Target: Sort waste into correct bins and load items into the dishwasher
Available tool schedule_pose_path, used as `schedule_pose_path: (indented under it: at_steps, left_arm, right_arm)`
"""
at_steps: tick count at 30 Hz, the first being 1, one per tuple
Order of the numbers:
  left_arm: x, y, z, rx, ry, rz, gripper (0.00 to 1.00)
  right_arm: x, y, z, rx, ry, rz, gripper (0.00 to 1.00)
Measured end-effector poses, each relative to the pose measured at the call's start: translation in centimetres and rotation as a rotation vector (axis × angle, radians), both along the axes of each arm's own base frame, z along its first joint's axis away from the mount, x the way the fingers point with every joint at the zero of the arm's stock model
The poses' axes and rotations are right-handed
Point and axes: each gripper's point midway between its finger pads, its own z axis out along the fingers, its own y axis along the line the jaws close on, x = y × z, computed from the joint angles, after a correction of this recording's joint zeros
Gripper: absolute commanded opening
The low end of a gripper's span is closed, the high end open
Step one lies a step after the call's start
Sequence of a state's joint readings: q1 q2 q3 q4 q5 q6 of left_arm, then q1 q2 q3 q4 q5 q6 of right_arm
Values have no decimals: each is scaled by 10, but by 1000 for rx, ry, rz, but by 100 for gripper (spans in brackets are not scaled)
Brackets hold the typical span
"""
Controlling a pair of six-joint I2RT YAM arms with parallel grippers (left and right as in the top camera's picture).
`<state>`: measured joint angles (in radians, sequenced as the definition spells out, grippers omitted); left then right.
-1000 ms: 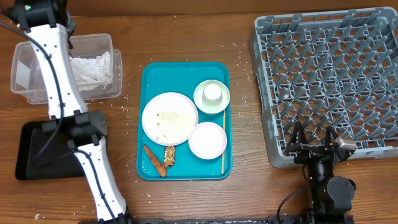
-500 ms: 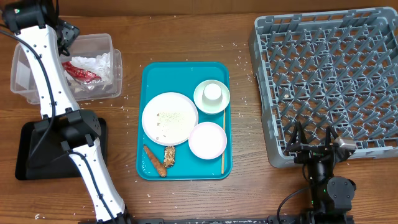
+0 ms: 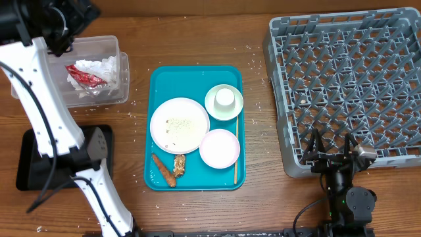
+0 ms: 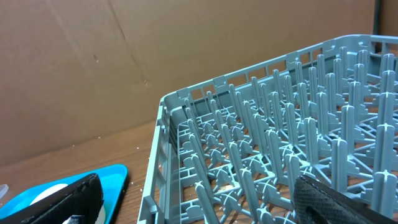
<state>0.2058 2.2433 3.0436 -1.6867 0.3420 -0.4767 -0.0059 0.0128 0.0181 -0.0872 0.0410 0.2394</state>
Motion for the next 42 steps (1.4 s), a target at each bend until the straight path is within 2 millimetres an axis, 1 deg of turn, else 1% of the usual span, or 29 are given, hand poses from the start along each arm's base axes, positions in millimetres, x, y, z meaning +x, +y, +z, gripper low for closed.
schedule_pose_path:
  at_steps: [2,4,5,8,12,15,19,21,23,29,31,33,36,38,42]
  left_arm:
    - [-9,-37,20,-11,-56,-109,100]
    - [-17,-76,32,-27,-88,-217,100]
    - [-22,-98,36,-35,-97,-275,100]
    - [-34,-151,38,-51,-104,-415,100]
    - [-54,-214,32,-45,-84,-561,100]
    - [-67,-249,18,-7,-42,-632,100]
    - [-83,-281,-4,58,23,-694,100]
    - [-87,-290,-13,86,45,-709,100]
    - [-89,-293,-20,119,63,-709,100]
    - [-86,-288,-43,204,126,-681,100]
    - [-87,-285,-49,225,146,-674,100]
    - [-89,-278,-50,254,158,-657,100]
    - [-96,-261,-37,305,135,-616,100]
    - [-105,-246,-18,335,92,-581,100]
    - [-133,-218,26,357,-18,-527,100]
  right_arm:
    - [0,0,0,-1,0,0,100]
    - [0,0,0,-1,0,0,100]
    - [0,0,0,-1,0,0,100]
    - [0,0,0,-1,0,0,100]
    - [0,0,0,-1,0,0,100]
    - [0,0,0,-1,0,0,100]
    - [0,0,0,-1,0,0,100]
    - [0,0,0,0,-1,0,100]
    - [0,0,0,-1,0,0,100]
    - [0,0,0,0,0,0,100]
    - [0,0,0,-1,0,0,100]
    - [0,0,0,-1,0,0,100]
    - [0,0,0,0,0,0,100]
    - [0,0,0,-1,0,0,100]
    - [0,0,0,-1,0,0,100]
